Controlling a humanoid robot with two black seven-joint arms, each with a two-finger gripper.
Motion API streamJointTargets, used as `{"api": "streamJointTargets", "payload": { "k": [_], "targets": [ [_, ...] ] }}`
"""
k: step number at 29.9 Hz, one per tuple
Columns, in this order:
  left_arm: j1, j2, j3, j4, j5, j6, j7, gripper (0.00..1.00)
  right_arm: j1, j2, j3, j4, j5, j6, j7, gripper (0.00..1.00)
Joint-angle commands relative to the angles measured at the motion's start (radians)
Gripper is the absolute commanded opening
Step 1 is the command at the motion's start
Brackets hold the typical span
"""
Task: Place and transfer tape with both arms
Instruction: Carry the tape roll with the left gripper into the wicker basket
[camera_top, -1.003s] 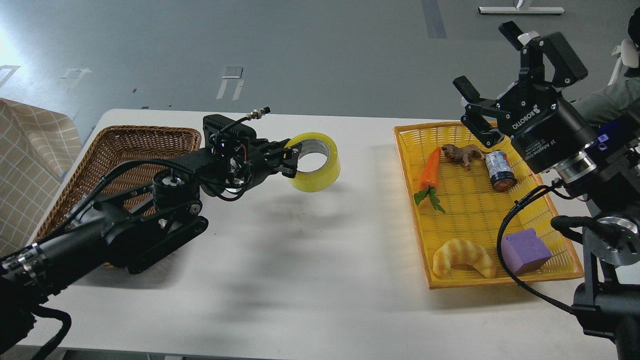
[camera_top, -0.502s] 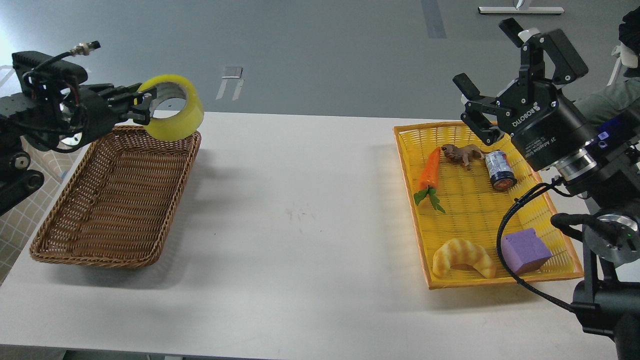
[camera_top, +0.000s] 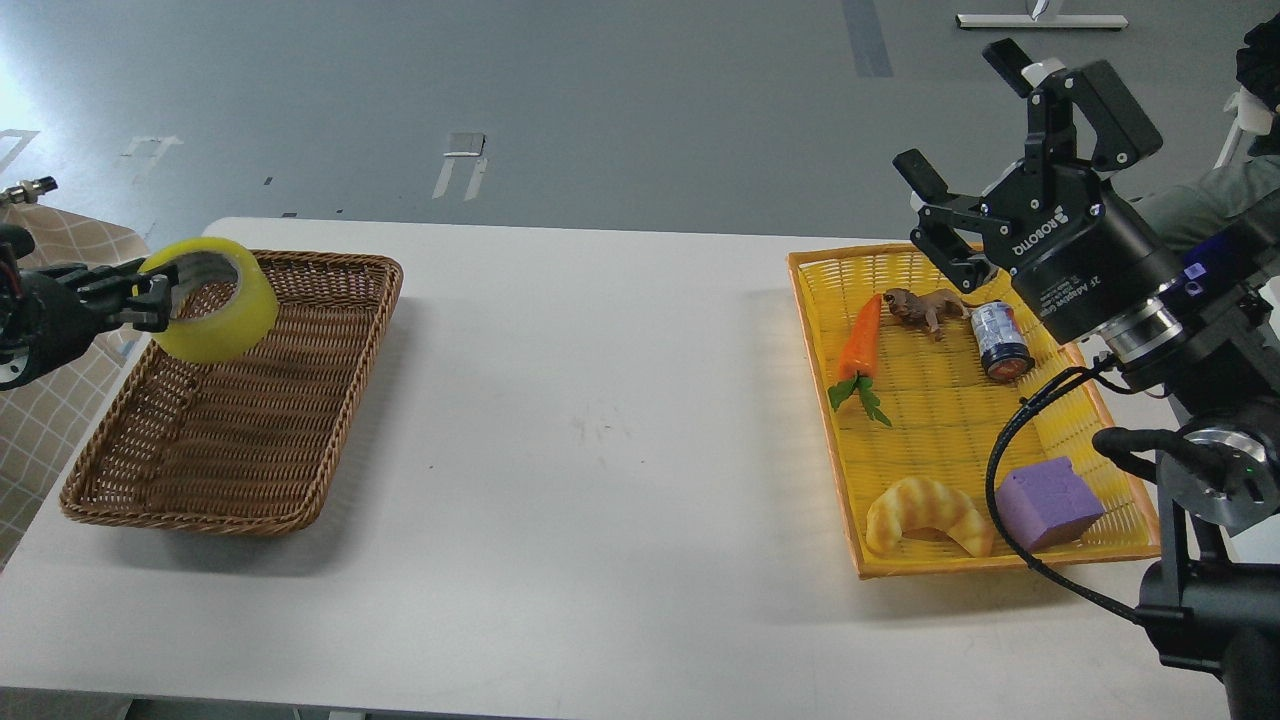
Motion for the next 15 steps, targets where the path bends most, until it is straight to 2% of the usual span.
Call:
{"api": "streamJointTargets", "payload": {
  "k": [1, 15],
  "targets": [
    [0.014, -0.025, 0.002, 0.036, -0.006, 0.007, -0.022, 0.17, 0.0, -0.001, 0.0, 0.002, 0.0, 0.0, 0.0, 1.0],
    [0.043, -0.07, 0.002, 0.033, -0.004, 0.008, -0.029, 0.17, -0.004, 0.001, 0.0, 0.005, -0.026, 0.0, 0.0, 1.0]
  ]
}}
